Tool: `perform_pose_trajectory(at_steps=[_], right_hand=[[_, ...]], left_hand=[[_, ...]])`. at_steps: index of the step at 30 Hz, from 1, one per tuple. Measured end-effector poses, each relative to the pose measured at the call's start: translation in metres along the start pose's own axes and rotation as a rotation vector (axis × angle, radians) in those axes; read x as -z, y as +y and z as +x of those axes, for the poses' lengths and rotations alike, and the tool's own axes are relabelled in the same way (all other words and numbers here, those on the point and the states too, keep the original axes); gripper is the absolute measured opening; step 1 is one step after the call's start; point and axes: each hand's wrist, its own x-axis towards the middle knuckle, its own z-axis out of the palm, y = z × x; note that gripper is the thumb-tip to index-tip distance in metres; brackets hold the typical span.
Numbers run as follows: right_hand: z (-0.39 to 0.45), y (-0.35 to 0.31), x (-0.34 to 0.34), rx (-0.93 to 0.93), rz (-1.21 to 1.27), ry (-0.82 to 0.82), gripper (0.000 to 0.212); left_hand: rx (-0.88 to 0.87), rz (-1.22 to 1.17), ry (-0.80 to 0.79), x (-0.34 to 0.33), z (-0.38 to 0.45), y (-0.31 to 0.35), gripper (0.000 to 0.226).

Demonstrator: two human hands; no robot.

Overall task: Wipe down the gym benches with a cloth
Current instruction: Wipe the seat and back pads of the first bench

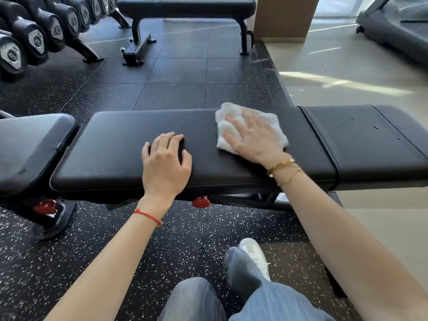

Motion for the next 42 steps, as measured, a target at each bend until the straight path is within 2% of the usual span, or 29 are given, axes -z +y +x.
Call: perform_pose_trajectory(at_steps=[3,7,11,14,20,23,30,34,37,39,42], right_hand=[[-0.036,-0.015,-0.009,0.12,0.001,0.022,0.059],[-0.09,0.006,-0.012,0.204,0.005,0.093,0.065],[-0.1,0.05,-0.012,0.091,-0.086,0.235,0.066],[-0.099,0.044,-0.019,0.019,-0.139,0.321,0.064],[-0.106,-0.016,-0.05,0.272,-0.198,0.388,0.061],[-0.11,-0.005,-0.052,0.305,-0.213,0.402,0.061],[-0.133,0.082,-0.026,0.099,-0.228,0.407,0.065],[-0.108,0.051,-0.02,0.008,-0.141,0.396,0.056],[-0.092,0.022,-0.023,0.065,-0.1,0.315,0.058],[-0.094,0.021,-0.021,0.077,-0.087,0.292,0.06],[-0.11,0.044,-0.023,0.002,-0.08,0.369,0.06]], left_hand=[[-0.002,-0.006,-0.003,0.0,0.0,-0.001,0.05],[-0.01,-0.012,-0.006,0.001,-0.001,-0.003,0.049],[-0.002,-0.027,-0.007,0.002,-0.002,-0.002,0.049],[-0.001,-0.023,-0.017,0.002,-0.002,-0.001,0.049],[0.001,-0.028,-0.031,0.004,-0.003,0.001,0.05],[0.004,-0.036,-0.036,0.006,-0.004,0.001,0.05],[0.007,-0.034,-0.049,0.009,-0.004,0.003,0.053],[0.011,-0.012,-0.079,0.007,-0.004,0.008,0.053],[0.032,-0.002,-0.11,0.008,-0.001,0.011,0.044],[0.039,-0.014,-0.118,0.009,0.0,0.015,0.042],[-0.002,-0.037,-0.119,0.007,-0.003,0.031,0.042]])
